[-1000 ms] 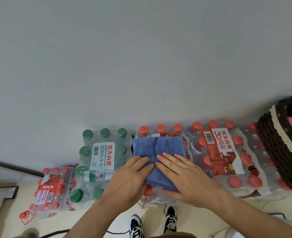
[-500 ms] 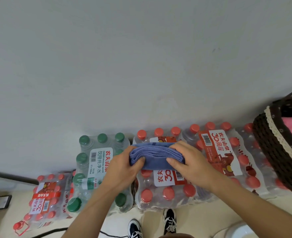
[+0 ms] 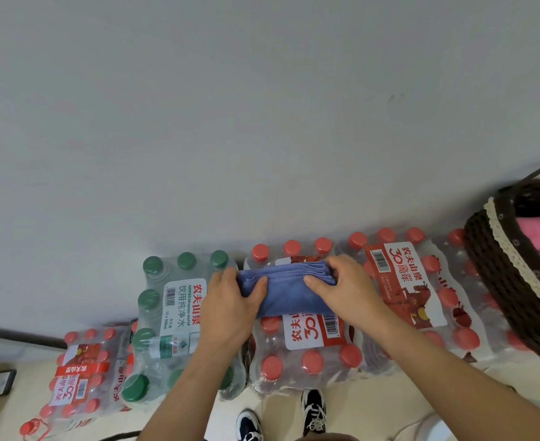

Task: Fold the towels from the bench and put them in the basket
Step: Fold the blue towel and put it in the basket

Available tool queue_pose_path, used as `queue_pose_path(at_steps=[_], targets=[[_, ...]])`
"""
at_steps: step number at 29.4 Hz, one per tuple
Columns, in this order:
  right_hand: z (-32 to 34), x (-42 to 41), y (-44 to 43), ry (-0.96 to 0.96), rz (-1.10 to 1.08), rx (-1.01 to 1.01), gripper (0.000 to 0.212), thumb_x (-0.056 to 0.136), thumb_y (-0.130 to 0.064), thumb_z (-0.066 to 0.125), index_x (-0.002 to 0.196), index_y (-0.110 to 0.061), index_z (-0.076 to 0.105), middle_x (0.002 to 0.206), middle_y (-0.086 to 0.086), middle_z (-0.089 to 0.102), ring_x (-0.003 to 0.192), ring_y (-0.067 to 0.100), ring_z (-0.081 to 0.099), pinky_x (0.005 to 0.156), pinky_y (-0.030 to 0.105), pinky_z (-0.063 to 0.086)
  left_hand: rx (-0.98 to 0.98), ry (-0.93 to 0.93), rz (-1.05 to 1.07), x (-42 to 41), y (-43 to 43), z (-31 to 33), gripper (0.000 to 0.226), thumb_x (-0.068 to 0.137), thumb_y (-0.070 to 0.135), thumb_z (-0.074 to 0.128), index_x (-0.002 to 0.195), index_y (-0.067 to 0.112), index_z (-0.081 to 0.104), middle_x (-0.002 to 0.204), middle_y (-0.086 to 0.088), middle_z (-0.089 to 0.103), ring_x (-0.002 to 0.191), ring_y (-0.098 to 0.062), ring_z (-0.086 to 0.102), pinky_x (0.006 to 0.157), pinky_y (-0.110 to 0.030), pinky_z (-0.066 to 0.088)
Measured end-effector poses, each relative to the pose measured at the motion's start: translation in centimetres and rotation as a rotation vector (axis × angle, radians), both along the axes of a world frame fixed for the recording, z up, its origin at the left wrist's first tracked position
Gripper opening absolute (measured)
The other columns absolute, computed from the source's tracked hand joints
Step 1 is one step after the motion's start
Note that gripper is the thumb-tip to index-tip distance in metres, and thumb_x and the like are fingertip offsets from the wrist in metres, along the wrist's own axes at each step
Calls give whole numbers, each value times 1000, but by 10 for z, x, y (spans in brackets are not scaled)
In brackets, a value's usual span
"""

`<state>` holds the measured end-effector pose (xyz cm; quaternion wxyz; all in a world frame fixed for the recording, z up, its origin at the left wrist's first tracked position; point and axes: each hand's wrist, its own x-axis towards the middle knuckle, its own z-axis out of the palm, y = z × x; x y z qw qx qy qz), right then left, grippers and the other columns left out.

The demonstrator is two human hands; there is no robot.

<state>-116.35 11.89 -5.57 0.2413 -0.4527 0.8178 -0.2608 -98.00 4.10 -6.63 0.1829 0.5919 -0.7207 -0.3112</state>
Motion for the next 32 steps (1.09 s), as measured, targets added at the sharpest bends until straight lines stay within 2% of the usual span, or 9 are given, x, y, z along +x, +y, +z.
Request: queue_pose_path(at_steps=[4, 9, 11, 14, 17, 24, 28, 30, 32], targets=[[14, -9, -4, -85, 223, 139, 53, 88, -33, 66, 135, -25, 42, 128, -9, 41, 105, 6, 49, 85, 18, 40, 217, 41, -109, 5, -11, 7, 34, 84, 44, 66, 107, 24, 50, 90, 12, 60, 84, -14, 59, 72, -27, 42], [44, -26, -20, 11, 434, 362, 49, 73, -32, 77, 119, -27, 59, 109, -7, 62, 94, 13, 60, 82, 32, 51, 393, 286, -185, 10, -18, 20, 20, 77, 28, 77, 93, 28, 66, 84, 13, 70, 78, -4, 66, 63, -14, 49], [50, -22, -19, 234, 466, 246, 38, 74, -32, 75, 109, -26, 61, 101, -8, 59, 90, 12, 56, 76, 29, 48, 140, 282, -218, 8, -13, 27, 30, 71, 19, 81, 89, 33, 61, 86, 17, 63, 74, 1, 60, 61, -11, 45], [41, -14, -5, 680, 444, -117, 37, 67, -20, 76, 100, -21, 59, 95, -4, 57, 87, 17, 49, 74, 32, 43, -310, 81, -373, 9, -3, 19, 41, 65, 14, 78, 92, 29, 52, 98, 12, 51, 70, -9, 50, 55, -23, 42], [9, -4, 19, 795, 449, -159, 44, 59, -13, 78, 99, -16, 59, 98, 4, 58, 94, 25, 51, 76, 40, 48, -343, -65, -487, 15, 9, 0, 41, 65, 15, 77, 93, 26, 48, 106, 7, 45, 80, -15, 51, 54, -30, 47], [-3, 8, 51, 585, 308, -104, 34, 82, -56, 50, 88, -23, 60, 107, -4, 52, 125, 19, 41, 96, 44, 38, -190, 33, -339, 17, 28, -2, 28, 78, 53, 62, 75, 25, 57, 90, 14, 47, 77, -2, 49, 63, -19, 40], [-4, 10, 35, 527, 162, -134, 38, 90, -50, 48, 67, -21, 56, 86, -7, 50, 96, 18, 54, 81, 39, 45, -44, 109, -60, 5, 25, -9, 36, 80, 40, 70, 60, 18, 50, 73, 5, 49, 64, -7, 49, 59, -22, 33], [-2, 8, 27, 288, 87, -89, 34, 85, -45, 63, 68, -20, 47, 83, -9, 42, 82, 15, 50, 72, 31, 44, 17, 182, 18, 5, 23, -8, 33, 73, 33, 79, 71, 20, 48, 75, 5, 54, 67, -9, 52, 60, -21, 38], [-1, 2, 26, 19, 19, 1, 33, 77, -42, 74, 91, -25, 50, 99, -6, 42, 92, 13, 50, 77, 30, 46, 111, 275, -2, 8, 20, -5, 43, 71, 25, 83, 101, 27, 53, 99, 16, 58, 85, -4, 57, 75, -21, 47]])
